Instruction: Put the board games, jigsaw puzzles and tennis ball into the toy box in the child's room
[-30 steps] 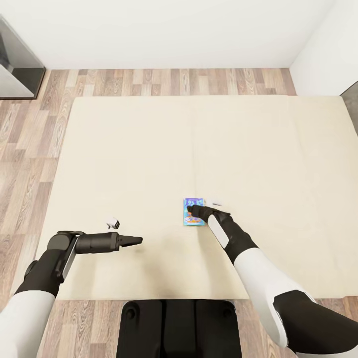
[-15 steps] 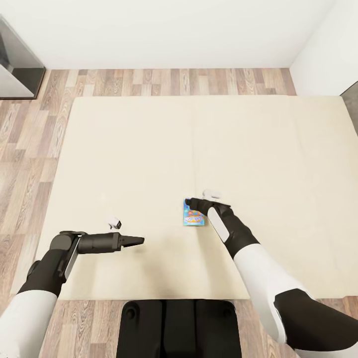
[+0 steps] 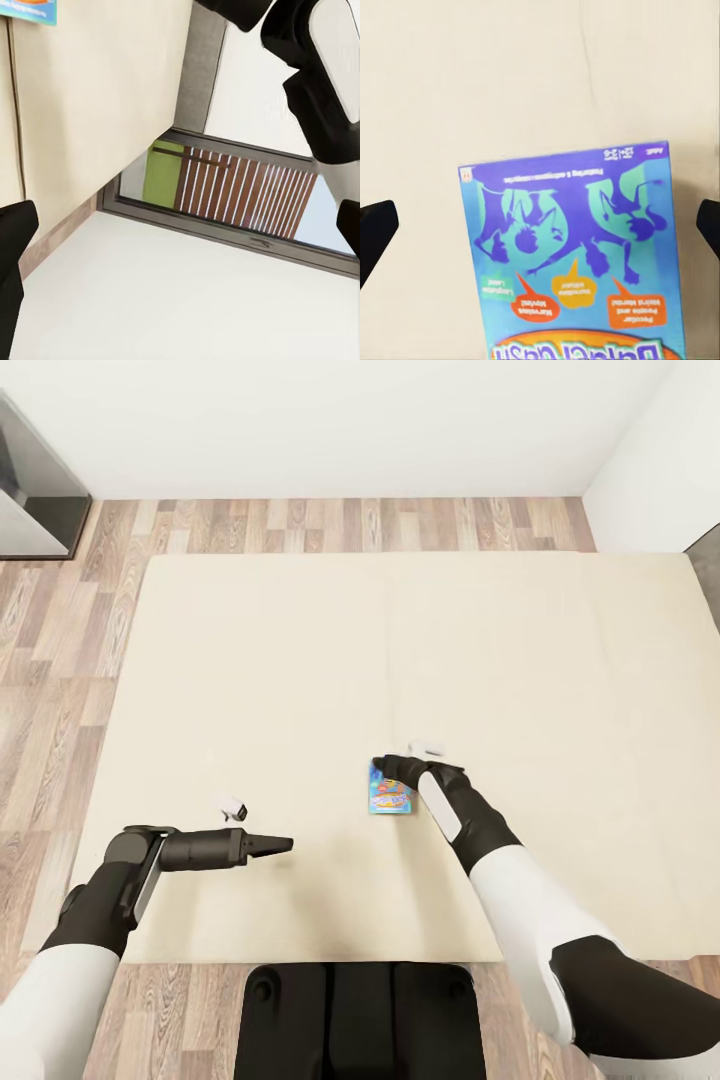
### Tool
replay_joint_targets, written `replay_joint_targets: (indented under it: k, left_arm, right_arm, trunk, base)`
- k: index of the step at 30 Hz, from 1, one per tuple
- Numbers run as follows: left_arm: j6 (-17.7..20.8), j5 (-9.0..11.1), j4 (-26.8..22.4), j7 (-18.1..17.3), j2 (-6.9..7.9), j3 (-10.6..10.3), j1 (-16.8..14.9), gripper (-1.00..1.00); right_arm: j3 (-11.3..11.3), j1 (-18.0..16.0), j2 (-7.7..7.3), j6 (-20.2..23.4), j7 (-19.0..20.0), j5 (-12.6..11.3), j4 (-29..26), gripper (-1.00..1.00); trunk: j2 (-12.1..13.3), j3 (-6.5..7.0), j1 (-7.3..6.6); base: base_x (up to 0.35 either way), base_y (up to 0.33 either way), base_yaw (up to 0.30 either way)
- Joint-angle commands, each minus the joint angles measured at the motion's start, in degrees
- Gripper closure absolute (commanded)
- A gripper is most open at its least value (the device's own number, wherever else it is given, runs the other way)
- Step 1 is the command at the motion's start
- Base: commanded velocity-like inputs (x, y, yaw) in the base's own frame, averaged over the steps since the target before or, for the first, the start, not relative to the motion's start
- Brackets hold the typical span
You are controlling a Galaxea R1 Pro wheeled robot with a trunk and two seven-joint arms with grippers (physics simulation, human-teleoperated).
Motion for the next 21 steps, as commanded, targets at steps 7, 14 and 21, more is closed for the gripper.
replay_joint_targets:
  k: [7, 14, 21]
  left_arm:
    - [0.60, -0.28, -0.02, -0.34, 0.09, -0.03, -0.02, -1.00]
    - [0.58, -0.28, -0.02, -0.34, 0.31, -0.16, -0.02, -1.00]
    - [0.58, -0.28, -0.03, -0.34, 0.34, -0.17, -0.02, -1.00]
  right_arm:
    - [-0.18, -2.29, -0.23, 0.84, -0.59, -0.49, -0.68, -1.00]
    - [-0.15, -2.26, -0.73, 1.34, -0.61, -0.50, -0.88, -1.00]
    - [-0.15, -2.22, -0.72, 1.47, -0.61, -0.50, -0.90, -1.00]
  trunk:
    - [-0.09, -0.06, 0.03]
    - [-0.09, -0.06, 0.03]
    - [-0.09, -0.06, 0.03]
  base:
    - [0.000, 0.000, 0.000]
    - [0.000, 0.000, 0.000]
    - [0.000, 0.000, 0.000]
